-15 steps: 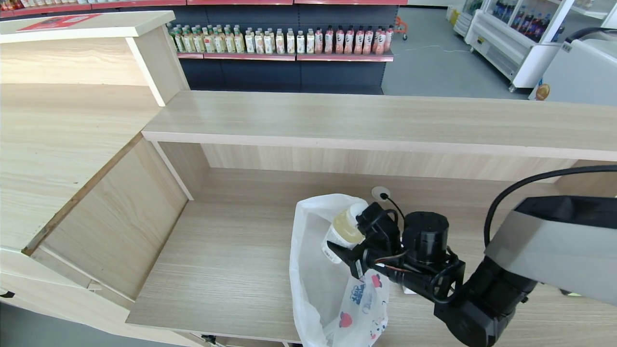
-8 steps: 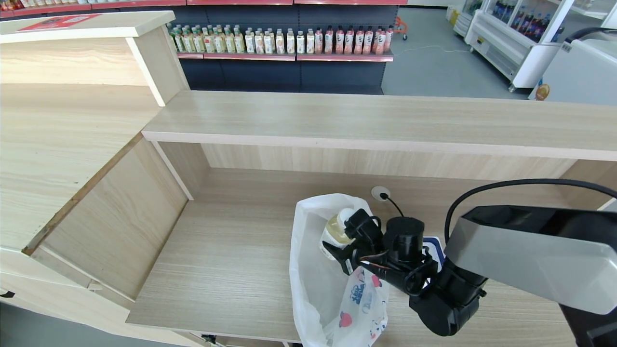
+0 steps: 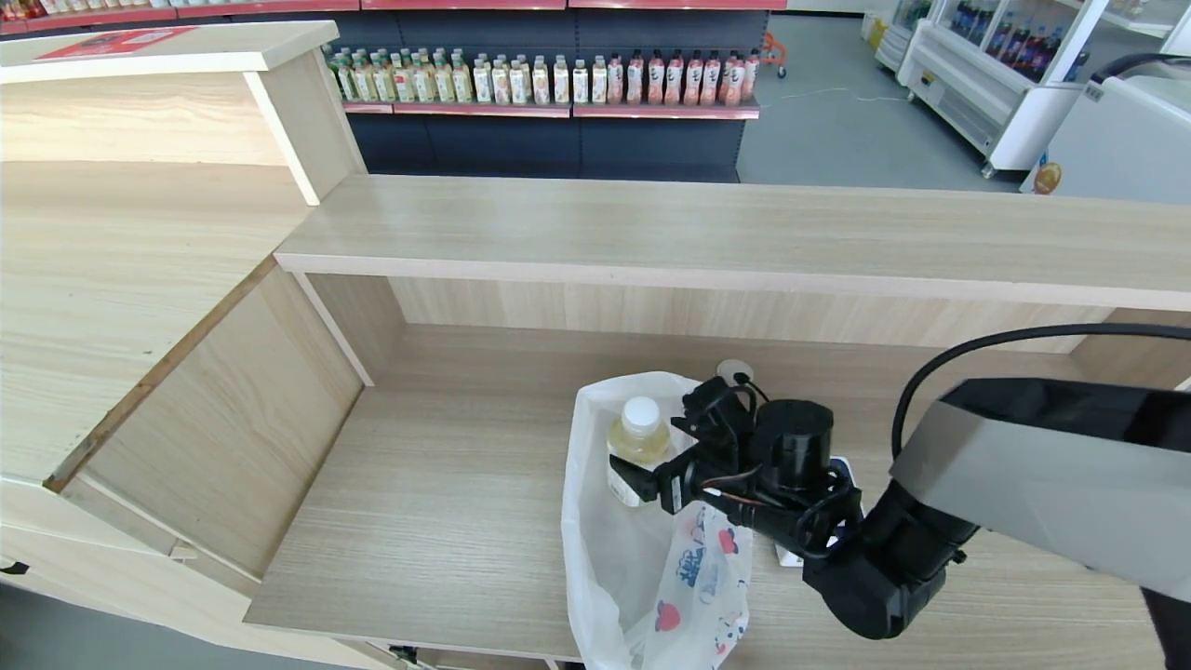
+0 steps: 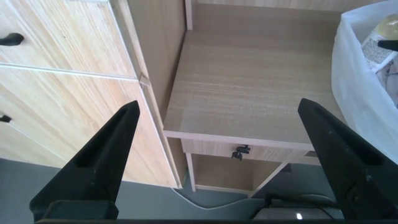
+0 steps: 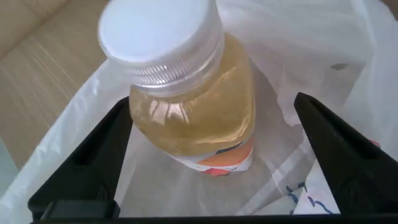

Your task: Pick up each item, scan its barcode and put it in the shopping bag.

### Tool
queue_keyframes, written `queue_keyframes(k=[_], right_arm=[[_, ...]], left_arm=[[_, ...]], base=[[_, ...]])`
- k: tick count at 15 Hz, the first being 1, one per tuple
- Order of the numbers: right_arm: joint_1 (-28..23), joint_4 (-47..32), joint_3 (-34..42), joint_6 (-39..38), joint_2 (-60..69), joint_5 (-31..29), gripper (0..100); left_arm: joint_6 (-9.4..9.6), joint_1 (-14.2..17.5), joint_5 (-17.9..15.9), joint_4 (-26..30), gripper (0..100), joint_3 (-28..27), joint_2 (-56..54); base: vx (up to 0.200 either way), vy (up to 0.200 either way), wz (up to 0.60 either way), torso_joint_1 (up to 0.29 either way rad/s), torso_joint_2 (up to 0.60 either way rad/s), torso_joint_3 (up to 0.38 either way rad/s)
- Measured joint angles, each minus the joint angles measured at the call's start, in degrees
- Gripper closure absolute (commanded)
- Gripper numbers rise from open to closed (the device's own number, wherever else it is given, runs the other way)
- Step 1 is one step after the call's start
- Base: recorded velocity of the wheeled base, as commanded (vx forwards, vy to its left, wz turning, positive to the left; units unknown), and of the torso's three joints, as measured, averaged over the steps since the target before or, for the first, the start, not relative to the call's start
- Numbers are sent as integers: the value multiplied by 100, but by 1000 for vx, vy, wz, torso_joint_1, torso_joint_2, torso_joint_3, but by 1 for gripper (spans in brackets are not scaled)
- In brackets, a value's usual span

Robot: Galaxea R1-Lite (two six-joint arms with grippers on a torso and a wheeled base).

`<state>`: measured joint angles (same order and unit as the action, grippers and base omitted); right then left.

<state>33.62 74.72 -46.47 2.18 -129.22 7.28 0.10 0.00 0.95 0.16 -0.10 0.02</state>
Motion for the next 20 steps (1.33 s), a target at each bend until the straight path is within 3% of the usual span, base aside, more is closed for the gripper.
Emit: queue_keyframes(k=[5,8,11,17,20], right_arm=[[-457,-980,1080,-652,1737,-13,0],[-1428,-1262,1757,-823,2583,5,0],[-2164,-2165,2136,-1003,3374,-4,0],[-2503,-4741,2315,-1212,5318,-44,0],[-2778,-5496,2330,-1225,6034,-35,0]], left_arm=[[0,0,0,2,0,0,0],[0,0,0,2,0,0,0],[0,0,0,0,0,0,0],[-5,0,-2,2,0,0,0],[-2,0,0,2,0,0,0]], base=[[0,0,0,0,0,0],[0,0,0,0,0,0],[0,0,0,0,0,0],[0,0,0,0,0,0],[0,-200,0,2,2,1]])
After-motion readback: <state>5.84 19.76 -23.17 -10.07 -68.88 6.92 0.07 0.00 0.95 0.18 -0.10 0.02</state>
